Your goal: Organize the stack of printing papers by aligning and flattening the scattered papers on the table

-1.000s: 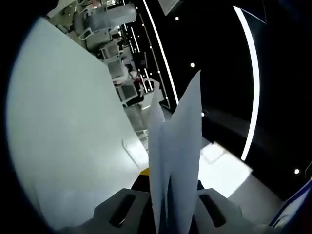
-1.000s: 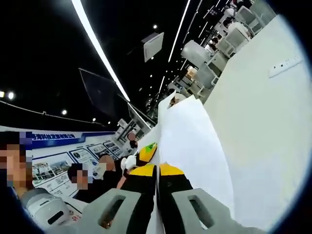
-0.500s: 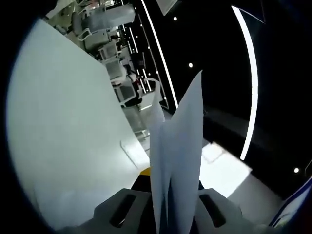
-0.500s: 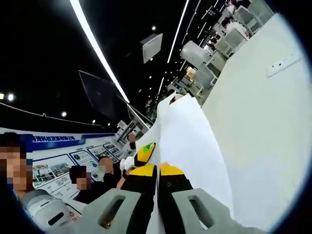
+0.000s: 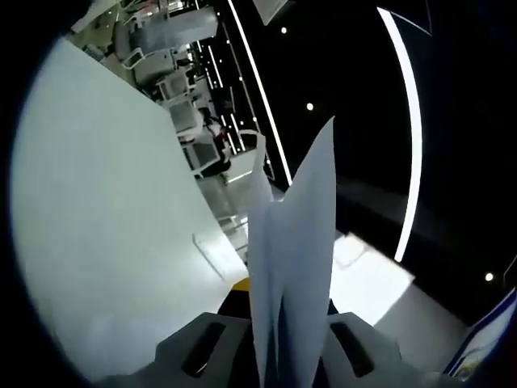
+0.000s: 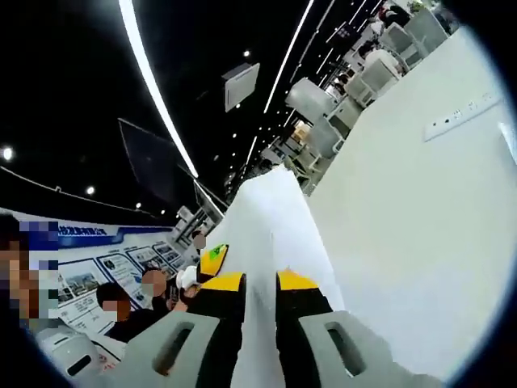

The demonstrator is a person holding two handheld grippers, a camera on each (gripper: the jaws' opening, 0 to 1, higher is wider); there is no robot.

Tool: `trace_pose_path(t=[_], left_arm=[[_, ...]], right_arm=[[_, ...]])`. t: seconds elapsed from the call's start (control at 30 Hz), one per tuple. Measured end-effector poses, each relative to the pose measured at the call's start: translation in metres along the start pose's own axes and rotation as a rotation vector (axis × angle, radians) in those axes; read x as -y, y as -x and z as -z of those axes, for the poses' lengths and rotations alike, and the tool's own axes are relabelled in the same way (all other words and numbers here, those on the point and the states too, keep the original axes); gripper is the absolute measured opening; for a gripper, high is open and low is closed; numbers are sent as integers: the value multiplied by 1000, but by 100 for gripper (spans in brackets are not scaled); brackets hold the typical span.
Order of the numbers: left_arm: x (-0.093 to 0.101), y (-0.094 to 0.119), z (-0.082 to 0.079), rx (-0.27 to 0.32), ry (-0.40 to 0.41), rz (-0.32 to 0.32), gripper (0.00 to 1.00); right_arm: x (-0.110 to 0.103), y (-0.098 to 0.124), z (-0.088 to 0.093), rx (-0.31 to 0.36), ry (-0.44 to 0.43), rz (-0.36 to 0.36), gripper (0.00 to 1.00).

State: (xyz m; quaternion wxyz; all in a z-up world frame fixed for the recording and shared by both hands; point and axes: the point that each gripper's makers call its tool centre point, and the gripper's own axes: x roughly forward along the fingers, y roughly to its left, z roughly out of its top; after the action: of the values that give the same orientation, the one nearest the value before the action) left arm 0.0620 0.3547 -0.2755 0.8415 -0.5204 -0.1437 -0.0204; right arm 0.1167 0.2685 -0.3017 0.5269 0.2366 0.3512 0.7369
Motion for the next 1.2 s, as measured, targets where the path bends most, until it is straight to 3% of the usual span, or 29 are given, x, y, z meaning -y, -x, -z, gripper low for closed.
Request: trace_pose_path(t=[0.1,0.33,0.57,0.8,1.03,1.1,1.2], left_arm=[[-1,-1,-2,0,-3,5,6],[0,-2,-3,-7,-2,16,6],[21,-3,0,-34,-29,83,6],[38,-1,3,-54,-79,128,6],[43,12,-12,-25,-88,138,6],[44,17,-17,-16,-93,140,6],[45,25,-23,0,-98,144,6]], right_arm=[[-5,5,-6,42,5,5,14],[-1,15,-11,48,102,30,22],[0,16,-9,41,177,-4,28],[0,16,-9,52,167,-27,29],[15,34,-10,59,170,48,29],[19,39,-10,49,202,78,29],[24,51,-9,16,337,172,30]])
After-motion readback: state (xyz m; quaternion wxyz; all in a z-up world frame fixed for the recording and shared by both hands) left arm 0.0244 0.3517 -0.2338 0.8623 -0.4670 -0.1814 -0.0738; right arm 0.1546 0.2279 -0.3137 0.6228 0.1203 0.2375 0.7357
